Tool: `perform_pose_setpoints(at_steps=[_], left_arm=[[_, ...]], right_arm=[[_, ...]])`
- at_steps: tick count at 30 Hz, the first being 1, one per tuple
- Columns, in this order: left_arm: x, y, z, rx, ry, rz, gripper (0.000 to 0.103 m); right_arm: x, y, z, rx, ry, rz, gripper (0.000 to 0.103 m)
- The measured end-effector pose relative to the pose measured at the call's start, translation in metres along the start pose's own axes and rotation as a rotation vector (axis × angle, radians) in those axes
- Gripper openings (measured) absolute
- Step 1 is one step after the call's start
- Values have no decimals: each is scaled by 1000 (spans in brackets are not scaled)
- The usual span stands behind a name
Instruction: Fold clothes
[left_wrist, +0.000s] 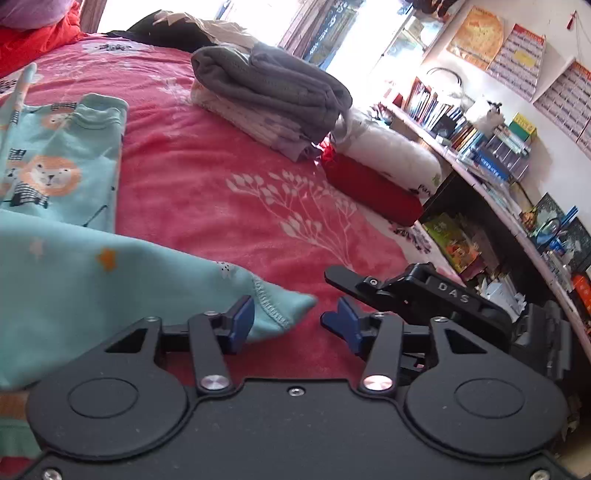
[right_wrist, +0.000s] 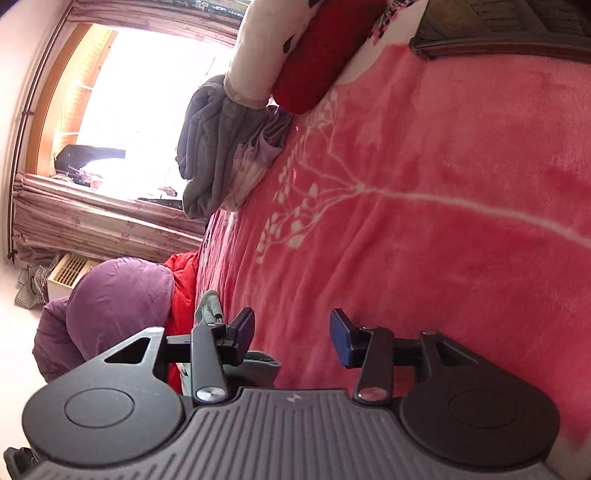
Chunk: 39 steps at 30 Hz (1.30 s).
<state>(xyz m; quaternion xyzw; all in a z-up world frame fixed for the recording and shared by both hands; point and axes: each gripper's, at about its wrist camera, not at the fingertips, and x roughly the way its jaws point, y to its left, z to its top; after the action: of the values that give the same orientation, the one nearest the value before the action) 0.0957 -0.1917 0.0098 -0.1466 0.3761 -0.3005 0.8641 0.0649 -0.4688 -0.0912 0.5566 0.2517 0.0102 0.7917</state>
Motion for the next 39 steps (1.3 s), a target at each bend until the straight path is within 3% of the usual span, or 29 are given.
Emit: perform_pose_setpoints(at_steps=[2,4,7,11,15,19,21,24,26,27,28,34,39], left_arm=[[-35,7,-2,-8,-37,-27,49],[-79,18,-7,24,-107,-1,49],[-136,43,-21,133,-206,169,50],[-160,74,-45,293,-175,352,54],[-142,79,-68,430,-136,486,54],[-109,83,-75,522,-120,545,54],[-96,85,-74,522,-138,573,54],[-77,90,-72,484,-171,631,47],[-61,89,-78,567,-160,740,21],[-59,88,-84,604,-154,792,20],[-60,89,-89,622,-150,823,17],[-46,86,-111,767,-107,922,14],[-52,89,-106,778,-67,880,15]], right_arm=[[0,2,-3,-9,10,-3,53],[2,7,-10,-33,42,-4,55],[6,15,-23,-78,103,-4,62],[12,25,-41,-138,184,-5,66],[22,35,-62,-175,241,27,68],[33,36,-69,-157,227,69,66],[38,34,-67,-131,208,87,62],[47,30,-64,-98,182,109,46],[55,29,-65,-96,177,129,25],[58,29,-65,-96,176,140,10],[60,30,-66,-100,172,153,7],[55,44,-56,-152,120,212,6],[61,44,-54,-169,171,147,8]])
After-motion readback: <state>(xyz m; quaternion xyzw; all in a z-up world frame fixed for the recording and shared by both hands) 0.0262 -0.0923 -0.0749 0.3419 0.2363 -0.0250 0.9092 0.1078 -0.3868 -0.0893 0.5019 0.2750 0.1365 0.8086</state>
